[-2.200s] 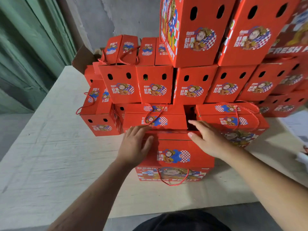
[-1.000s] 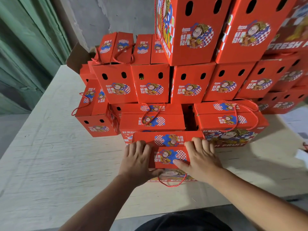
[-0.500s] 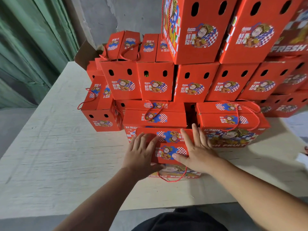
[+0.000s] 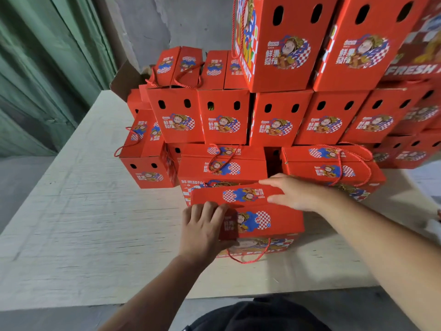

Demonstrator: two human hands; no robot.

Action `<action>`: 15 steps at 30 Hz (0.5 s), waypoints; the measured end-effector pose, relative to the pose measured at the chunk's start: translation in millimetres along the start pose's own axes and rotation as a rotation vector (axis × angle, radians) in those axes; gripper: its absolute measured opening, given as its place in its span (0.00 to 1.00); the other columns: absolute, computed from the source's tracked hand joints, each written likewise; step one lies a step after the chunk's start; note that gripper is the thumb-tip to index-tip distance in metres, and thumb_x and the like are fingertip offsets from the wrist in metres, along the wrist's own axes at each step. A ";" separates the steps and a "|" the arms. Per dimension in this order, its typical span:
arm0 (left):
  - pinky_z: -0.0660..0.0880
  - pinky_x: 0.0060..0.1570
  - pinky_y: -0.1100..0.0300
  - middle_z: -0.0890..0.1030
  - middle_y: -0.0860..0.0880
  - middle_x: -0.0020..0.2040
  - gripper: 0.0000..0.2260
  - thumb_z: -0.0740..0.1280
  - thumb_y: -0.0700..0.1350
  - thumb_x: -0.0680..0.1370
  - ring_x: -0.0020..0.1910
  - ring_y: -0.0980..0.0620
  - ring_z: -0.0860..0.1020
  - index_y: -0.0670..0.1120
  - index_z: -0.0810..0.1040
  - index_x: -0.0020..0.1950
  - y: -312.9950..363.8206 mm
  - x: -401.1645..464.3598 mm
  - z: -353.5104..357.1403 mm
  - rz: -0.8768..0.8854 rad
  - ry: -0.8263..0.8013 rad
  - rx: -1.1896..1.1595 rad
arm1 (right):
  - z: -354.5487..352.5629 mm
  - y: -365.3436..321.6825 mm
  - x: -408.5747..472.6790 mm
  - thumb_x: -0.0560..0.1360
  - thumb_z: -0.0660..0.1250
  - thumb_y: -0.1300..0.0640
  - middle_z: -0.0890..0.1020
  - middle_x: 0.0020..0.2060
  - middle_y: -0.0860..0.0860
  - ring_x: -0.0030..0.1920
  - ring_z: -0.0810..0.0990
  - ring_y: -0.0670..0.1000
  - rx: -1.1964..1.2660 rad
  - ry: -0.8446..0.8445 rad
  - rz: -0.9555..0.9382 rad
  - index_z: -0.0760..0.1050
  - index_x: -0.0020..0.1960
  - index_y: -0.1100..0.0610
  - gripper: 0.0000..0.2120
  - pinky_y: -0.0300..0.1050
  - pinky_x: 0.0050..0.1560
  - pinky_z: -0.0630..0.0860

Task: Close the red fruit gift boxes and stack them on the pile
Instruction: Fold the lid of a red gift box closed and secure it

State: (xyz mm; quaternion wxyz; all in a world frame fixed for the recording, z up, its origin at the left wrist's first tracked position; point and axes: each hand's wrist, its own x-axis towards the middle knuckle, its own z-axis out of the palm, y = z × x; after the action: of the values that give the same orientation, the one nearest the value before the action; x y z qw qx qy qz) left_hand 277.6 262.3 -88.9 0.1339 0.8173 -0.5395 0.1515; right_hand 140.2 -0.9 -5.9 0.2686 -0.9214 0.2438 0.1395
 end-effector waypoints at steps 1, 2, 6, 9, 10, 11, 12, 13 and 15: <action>0.68 0.54 0.47 0.75 0.51 0.58 0.42 0.75 0.75 0.60 0.53 0.45 0.74 0.53 0.76 0.66 -1.0 -1.0 -0.1 0.010 -0.008 -0.002 | -7.2 -2.5 5.6 0.81 0.71 0.48 0.65 0.76 0.48 0.73 0.68 0.52 -0.081 -0.069 -0.005 0.61 0.82 0.43 0.33 0.47 0.72 0.67; 0.69 0.54 0.47 0.75 0.51 0.58 0.41 0.73 0.76 0.61 0.53 0.45 0.74 0.53 0.75 0.66 -1.2 -2.2 0.0 0.018 -0.016 -0.009 | -12.1 -6.3 11.4 0.79 0.73 0.46 0.64 0.75 0.49 0.68 0.70 0.51 -0.154 -0.117 -0.004 0.58 0.83 0.42 0.38 0.42 0.65 0.69; 0.70 0.57 0.46 0.75 0.51 0.59 0.39 0.65 0.77 0.67 0.55 0.45 0.74 0.52 0.73 0.67 1.8 -5.4 3.1 -0.009 -0.025 -0.053 | -6.2 -18.6 22.7 0.79 0.72 0.44 0.57 0.77 0.56 0.49 0.73 0.50 -0.426 -0.155 -0.051 0.48 0.84 0.41 0.43 0.36 0.45 0.66; 0.69 0.60 0.45 0.75 0.49 0.61 0.38 0.65 0.76 0.71 0.58 0.44 0.74 0.50 0.73 0.69 4.2 -12.1 8.2 0.005 0.047 -0.075 | -9.0 -12.2 19.6 0.78 0.73 0.42 0.62 0.75 0.53 0.42 0.72 0.43 -0.413 -0.153 -0.123 0.38 0.82 0.36 0.49 0.36 0.39 0.67; 0.69 0.60 0.44 0.75 0.48 0.62 0.37 0.64 0.76 0.73 0.58 0.43 0.74 0.50 0.73 0.69 5.2 -16.6 9.9 0.024 0.076 -0.073 | -11.6 -10.1 16.9 0.76 0.74 0.41 0.63 0.74 0.51 0.47 0.73 0.43 -0.387 -0.171 -0.132 0.38 0.82 0.36 0.51 0.37 0.44 0.70; 0.68 0.59 0.44 0.75 0.47 0.62 0.37 0.63 0.76 0.74 0.57 0.43 0.74 0.50 0.74 0.70 6.4 -21.4 11.0 0.042 0.095 -0.067 | -12.1 -9.1 14.0 0.75 0.75 0.40 0.62 0.76 0.50 0.55 0.75 0.46 -0.383 -0.191 -0.130 0.39 0.82 0.37 0.52 0.39 0.50 0.73; 0.68 0.59 0.43 0.75 0.47 0.62 0.37 0.62 0.77 0.74 0.57 0.42 0.74 0.50 0.73 0.70 7.4 -25.8 11.7 0.050 0.102 -0.065 | -9.6 -8.2 11.4 0.74 0.75 0.39 0.60 0.77 0.50 0.61 0.74 0.50 -0.403 -0.197 -0.126 0.41 0.83 0.38 0.52 0.41 0.54 0.74; 0.68 0.59 0.43 0.75 0.47 0.62 0.37 0.62 0.77 0.74 0.57 0.42 0.74 0.50 0.74 0.70 8.1 -28.3 12.2 0.044 0.100 -0.070 | -6.3 -8.0 9.3 0.75 0.74 0.38 0.59 0.77 0.50 0.61 0.75 0.52 -0.434 -0.180 -0.122 0.42 0.83 0.38 0.51 0.42 0.54 0.74; 0.68 0.60 0.43 0.75 0.47 0.62 0.37 0.65 0.76 0.73 0.58 0.42 0.74 0.50 0.74 0.70 7.8 -26.4 11.6 0.021 0.088 -0.094 | 0.3 -5.7 6.7 0.77 0.72 0.38 0.59 0.77 0.51 0.55 0.77 0.51 -0.446 -0.123 -0.133 0.44 0.84 0.39 0.47 0.41 0.53 0.74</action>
State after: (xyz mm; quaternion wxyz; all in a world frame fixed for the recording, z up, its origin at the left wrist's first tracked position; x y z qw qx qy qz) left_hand 261.7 277.1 -109.5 0.1939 0.7972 -0.5481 0.1630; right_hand 148.8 1.0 -6.3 0.0812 -0.9618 0.1287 0.2277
